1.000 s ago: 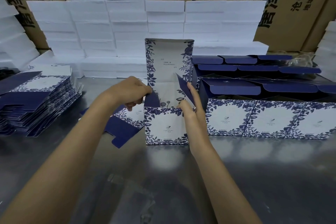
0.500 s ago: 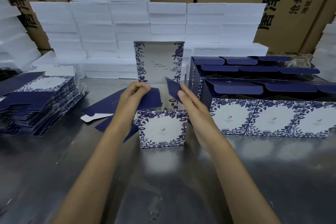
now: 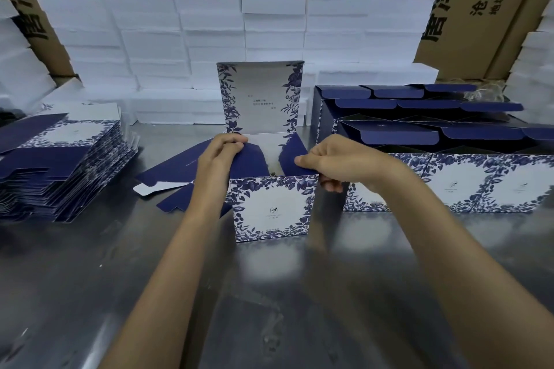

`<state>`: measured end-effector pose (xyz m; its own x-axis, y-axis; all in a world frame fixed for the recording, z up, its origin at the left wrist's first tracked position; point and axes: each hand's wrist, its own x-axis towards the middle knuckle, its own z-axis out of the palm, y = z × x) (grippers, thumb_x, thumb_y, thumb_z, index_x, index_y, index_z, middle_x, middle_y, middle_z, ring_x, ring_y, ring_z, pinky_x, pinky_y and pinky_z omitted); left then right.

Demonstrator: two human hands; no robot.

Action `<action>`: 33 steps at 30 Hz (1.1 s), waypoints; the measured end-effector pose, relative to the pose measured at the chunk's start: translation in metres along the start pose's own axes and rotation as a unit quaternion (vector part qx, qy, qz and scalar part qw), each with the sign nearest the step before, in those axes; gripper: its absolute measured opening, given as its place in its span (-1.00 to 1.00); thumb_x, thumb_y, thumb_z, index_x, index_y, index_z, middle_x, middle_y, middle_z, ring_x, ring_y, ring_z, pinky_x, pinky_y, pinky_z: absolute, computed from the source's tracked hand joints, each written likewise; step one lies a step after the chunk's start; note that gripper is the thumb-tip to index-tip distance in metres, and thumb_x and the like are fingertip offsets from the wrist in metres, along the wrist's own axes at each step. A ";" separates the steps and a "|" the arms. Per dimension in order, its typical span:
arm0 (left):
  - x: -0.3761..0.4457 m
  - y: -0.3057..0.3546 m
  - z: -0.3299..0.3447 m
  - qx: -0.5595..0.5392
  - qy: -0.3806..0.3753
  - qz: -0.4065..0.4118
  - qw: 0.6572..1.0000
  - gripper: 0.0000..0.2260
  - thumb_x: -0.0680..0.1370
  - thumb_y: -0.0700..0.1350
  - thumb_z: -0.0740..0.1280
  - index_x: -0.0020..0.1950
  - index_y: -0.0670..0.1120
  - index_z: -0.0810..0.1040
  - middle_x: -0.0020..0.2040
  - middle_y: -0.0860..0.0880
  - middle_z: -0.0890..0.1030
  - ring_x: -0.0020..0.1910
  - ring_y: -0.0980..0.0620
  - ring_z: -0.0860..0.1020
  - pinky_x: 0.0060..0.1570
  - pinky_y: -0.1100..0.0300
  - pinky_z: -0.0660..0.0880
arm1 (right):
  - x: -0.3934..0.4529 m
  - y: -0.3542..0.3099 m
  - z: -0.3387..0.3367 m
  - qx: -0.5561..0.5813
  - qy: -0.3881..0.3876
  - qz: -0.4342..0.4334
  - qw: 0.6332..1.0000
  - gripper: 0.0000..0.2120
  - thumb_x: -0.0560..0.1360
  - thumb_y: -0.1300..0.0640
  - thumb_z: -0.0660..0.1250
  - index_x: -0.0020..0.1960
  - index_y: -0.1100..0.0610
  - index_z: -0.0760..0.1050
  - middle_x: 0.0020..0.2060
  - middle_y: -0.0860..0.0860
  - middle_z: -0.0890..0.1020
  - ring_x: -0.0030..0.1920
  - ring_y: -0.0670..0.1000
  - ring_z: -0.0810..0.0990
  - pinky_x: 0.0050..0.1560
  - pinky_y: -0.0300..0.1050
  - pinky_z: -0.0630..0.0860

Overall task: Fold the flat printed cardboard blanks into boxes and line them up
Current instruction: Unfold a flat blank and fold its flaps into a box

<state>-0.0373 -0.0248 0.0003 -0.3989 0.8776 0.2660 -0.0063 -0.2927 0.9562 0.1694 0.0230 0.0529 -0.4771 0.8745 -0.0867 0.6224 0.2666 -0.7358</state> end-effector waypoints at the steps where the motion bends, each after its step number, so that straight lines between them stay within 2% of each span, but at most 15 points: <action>1: 0.000 0.000 0.000 -0.001 -0.002 0.003 1.000 -0.80 0.61 -0.18 0.26 -0.06 0.03 0.65 -0.06 0.17 0.67 -0.12 0.26 0.60 -0.18 0.42 0.50 | 0.001 0.000 0.002 -0.009 0.010 -0.003 1.000 -0.52 0.65 0.00 0.28 -0.38 0.05 0.21 -0.61 -0.05 0.38 -0.53 0.01 0.40 -0.52 -0.29 0.35; 4: 0.001 0.000 -0.001 -0.002 -0.011 0.003 1.000 -0.78 0.61 -0.19 0.24 -0.07 0.03 0.65 -0.03 0.16 0.67 -0.07 0.21 0.60 -0.12 0.38 0.50 | 0.003 0.001 0.004 -0.009 0.001 -0.005 1.000 -0.53 0.67 0.07 0.25 -0.37 0.06 0.18 -0.62 -0.07 0.29 -0.61 -0.04 0.34 -0.56 -0.30 0.27; 7: 0.002 0.000 -0.004 -0.005 -0.020 -0.008 1.000 -0.78 0.60 -0.20 0.24 -0.08 0.03 0.65 0.01 0.10 0.67 0.00 0.11 0.60 -0.04 0.26 0.50 | 0.005 -0.003 -0.005 -0.001 -0.035 0.010 0.999 -0.49 0.64 -0.02 0.30 -0.41 0.06 0.22 -0.60 -0.01 0.29 -0.60 0.00 0.37 -0.51 -0.26 0.33; 9: 0.003 0.000 -0.005 0.000 -0.029 -0.008 1.000 -0.77 0.60 -0.21 0.24 -0.07 0.02 0.66 0.07 0.07 0.67 0.07 0.06 0.59 0.04 0.18 0.49 | 0.009 -0.007 -0.009 0.008 -0.022 0.011 1.000 -0.51 0.63 -0.10 0.32 -0.39 0.09 0.31 -0.59 0.00 0.35 -0.58 0.00 0.42 -0.51 -0.24 0.40; 12: 0.004 0.000 -0.007 0.001 -0.036 -0.012 0.999 -0.76 0.60 -0.20 0.24 -0.06 0.05 0.67 0.11 0.09 0.67 0.14 0.02 0.60 0.10 0.14 0.50 | 0.016 -0.006 -0.004 0.011 0.005 -0.012 1.000 -0.55 0.67 0.01 0.25 -0.35 0.12 0.32 -0.62 -0.02 0.40 -0.55 0.02 0.43 -0.44 -0.17 0.43; 15: 0.006 -0.002 -0.011 -0.005 -0.033 -0.024 0.999 -0.75 0.59 -0.19 0.25 -0.05 0.07 0.69 0.15 0.06 0.67 0.23 -0.05 0.58 0.19 0.04 0.48 | 0.018 -0.004 -0.005 -0.005 -0.019 -0.017 1.000 -0.57 0.68 0.07 0.21 -0.35 0.11 0.28 -0.63 -0.02 0.40 -0.62 -0.01 0.41 -0.42 -0.19 0.45; 18: 0.005 0.000 -0.012 -0.013 -0.038 -0.022 0.999 -0.74 0.57 -0.21 0.24 -0.04 0.05 0.70 0.15 0.08 0.67 0.24 0.01 0.57 0.17 0.13 0.49 | 0.026 -0.010 -0.013 0.005 -0.044 0.000 0.999 -0.55 0.68 0.04 0.22 -0.37 0.13 0.31 -0.61 -0.01 0.30 -0.59 0.01 0.42 -0.46 -0.14 0.48; 20: 0.004 0.001 -0.012 -0.016 -0.040 -0.023 0.999 -0.73 0.57 -0.22 0.24 -0.05 0.04 0.70 0.14 0.09 0.67 0.20 0.08 0.59 0.09 0.22 0.51 | 0.031 -0.011 -0.012 0.009 -0.019 0.004 1.000 -0.56 0.69 0.01 0.20 -0.33 0.16 0.36 -0.60 0.00 0.32 -0.56 0.01 0.44 -0.46 -0.14 0.49; 22: 0.004 0.002 -0.012 -0.032 -0.042 -0.036 0.998 -0.74 0.57 -0.22 0.24 -0.05 0.03 0.70 0.13 0.09 0.68 0.12 0.12 0.61 -0.05 0.29 0.53 | 0.033 -0.009 -0.004 0.008 0.010 -0.007 1.000 -0.59 0.70 0.06 0.16 -0.31 0.14 0.31 -0.57 0.00 0.34 -0.57 -0.01 0.43 -0.44 -0.13 0.49; 25: 0.003 0.003 -0.012 -0.054 -0.036 -0.061 0.996 -0.77 0.56 -0.21 0.27 -0.08 0.06 0.68 0.07 0.08 0.69 -0.01 0.10 0.63 -0.10 0.22 0.53 | 0.034 -0.005 -0.001 -0.008 0.012 -0.022 1.000 -0.61 0.68 0.13 0.14 -0.32 0.12 0.25 -0.60 -0.02 0.36 -0.63 -0.05 0.40 -0.41 -0.15 0.47; 28: 0.002 0.003 -0.010 -0.097 0.001 -0.093 0.991 -0.82 0.54 -0.20 0.36 -0.03 0.10 0.57 -0.10 -0.01 0.65 -0.26 0.07 0.62 -0.31 0.21 0.55 | 0.035 -0.009 -0.011 -0.008 -0.002 -0.016 1.000 -0.59 0.68 0.08 0.19 -0.33 0.13 0.30 -0.58 -0.03 0.35 -0.55 0.00 0.44 -0.41 -0.09 0.54; 31: 0.004 0.000 -0.010 -0.098 0.003 -0.086 0.991 -0.69 0.52 -0.18 0.39 0.13 0.20 0.52 -0.10 -0.08 0.63 -0.23 0.02 0.63 -0.31 0.18 0.57 | 0.034 -0.007 -0.011 -0.015 0.046 -0.032 0.998 -0.73 0.67 -0.04 0.24 -0.09 0.14 0.40 -0.37 0.08 0.51 -0.42 0.06 0.55 -0.37 -0.08 0.60; 33: 0.004 0.001 -0.012 -0.081 -0.014 -0.075 0.994 -0.64 0.48 -0.14 0.39 0.13 0.30 0.58 -0.06 -0.06 0.65 -0.15 0.00 0.63 -0.21 0.15 0.59 | 0.033 -0.004 -0.006 -0.009 0.081 -0.067 0.994 -0.93 0.68 0.07 0.21 0.13 0.05 0.36 -0.24 0.08 0.54 -0.32 0.06 0.57 -0.39 -0.22 0.55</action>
<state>-0.0495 -0.0260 0.0005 -0.3559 0.9257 0.1279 -0.2114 -0.2131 0.9539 0.1545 0.0532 0.0572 -0.4514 0.8839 0.1223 0.5710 0.3915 -0.7216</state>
